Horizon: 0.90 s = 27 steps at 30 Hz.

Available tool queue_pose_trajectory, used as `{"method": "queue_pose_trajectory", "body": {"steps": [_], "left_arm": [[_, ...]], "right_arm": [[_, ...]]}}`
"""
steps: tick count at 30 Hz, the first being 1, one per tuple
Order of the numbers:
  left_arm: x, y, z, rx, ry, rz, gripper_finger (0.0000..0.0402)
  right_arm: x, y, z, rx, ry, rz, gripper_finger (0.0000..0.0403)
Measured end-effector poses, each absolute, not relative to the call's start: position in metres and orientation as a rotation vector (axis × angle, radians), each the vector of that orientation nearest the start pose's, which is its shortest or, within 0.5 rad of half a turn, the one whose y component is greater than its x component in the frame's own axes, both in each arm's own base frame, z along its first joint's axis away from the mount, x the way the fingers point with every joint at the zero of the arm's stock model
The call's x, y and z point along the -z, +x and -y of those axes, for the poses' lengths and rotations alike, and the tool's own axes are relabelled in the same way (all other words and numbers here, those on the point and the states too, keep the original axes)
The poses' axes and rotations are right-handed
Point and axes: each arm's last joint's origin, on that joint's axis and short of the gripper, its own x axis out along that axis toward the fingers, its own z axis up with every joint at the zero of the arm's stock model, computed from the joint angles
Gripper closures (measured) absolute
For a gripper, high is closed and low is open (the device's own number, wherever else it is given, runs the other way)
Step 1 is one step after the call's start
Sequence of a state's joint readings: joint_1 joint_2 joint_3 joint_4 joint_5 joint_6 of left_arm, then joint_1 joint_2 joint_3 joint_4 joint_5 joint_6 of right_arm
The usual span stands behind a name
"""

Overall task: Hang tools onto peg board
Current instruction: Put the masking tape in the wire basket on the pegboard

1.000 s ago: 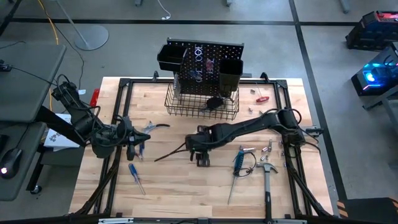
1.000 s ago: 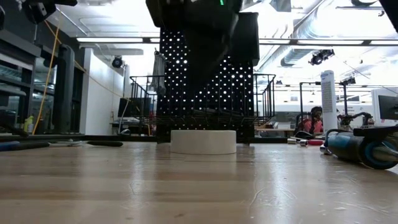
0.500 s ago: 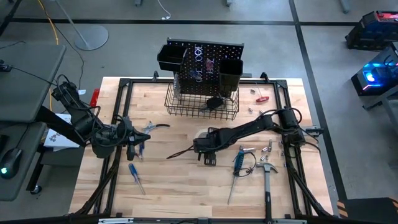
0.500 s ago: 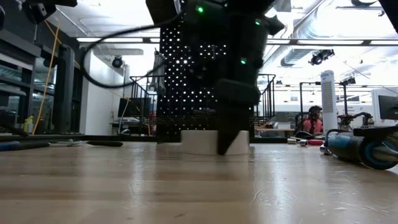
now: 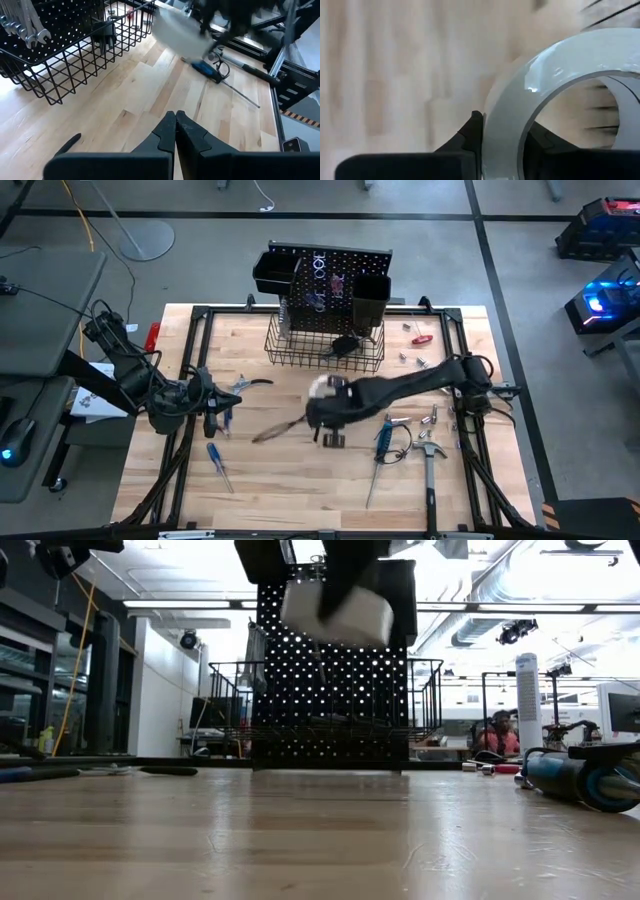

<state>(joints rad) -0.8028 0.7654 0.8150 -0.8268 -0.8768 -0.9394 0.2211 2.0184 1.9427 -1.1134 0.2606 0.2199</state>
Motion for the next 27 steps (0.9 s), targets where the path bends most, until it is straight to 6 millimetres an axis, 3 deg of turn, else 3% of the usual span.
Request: {"method": "queue_pose_trajectory", "body": {"steps": [3, 5, 11, 18, 20, 27], "left_arm": [[-0.298, 0.108, 0.080, -0.296, -0.339, -0.427, 0.0402], [-0.298, 0.108, 0.080, -0.295, -0.339, -0.427, 0.0401], [-0.298, 0.108, 0.080, -0.296, -0.341, -0.426, 0.0401], [-0.298, 0.108, 0.080, -0.294, -0.343, -0.426, 0.0401], [-0.298, 0.109, 0.080, -0.294, -0.343, -0.426, 0.0401], [-0.298, 0.108, 0.080, -0.294, -0.342, -0.426, 0.0401]], "right_arm": [[-0.335, 0.414, -0.067, 0.238, -0.120, -1.019, 0.0339], [-0.350, 0.416, -0.050, 0.299, -0.110, -0.965, 0.0339], [-0.348, 0.424, 0.004, 0.408, -0.085, -0.962, 0.0339], [-0.348, 0.432, 0.038, 0.440, -0.060, -0.904, 0.0338], [-0.350, 0.434, 0.042, 0.451, -0.054, -0.881, 0.0310], [-0.356, 0.439, 0.041, 0.473, -0.168, -0.815, 0.0141]]}}
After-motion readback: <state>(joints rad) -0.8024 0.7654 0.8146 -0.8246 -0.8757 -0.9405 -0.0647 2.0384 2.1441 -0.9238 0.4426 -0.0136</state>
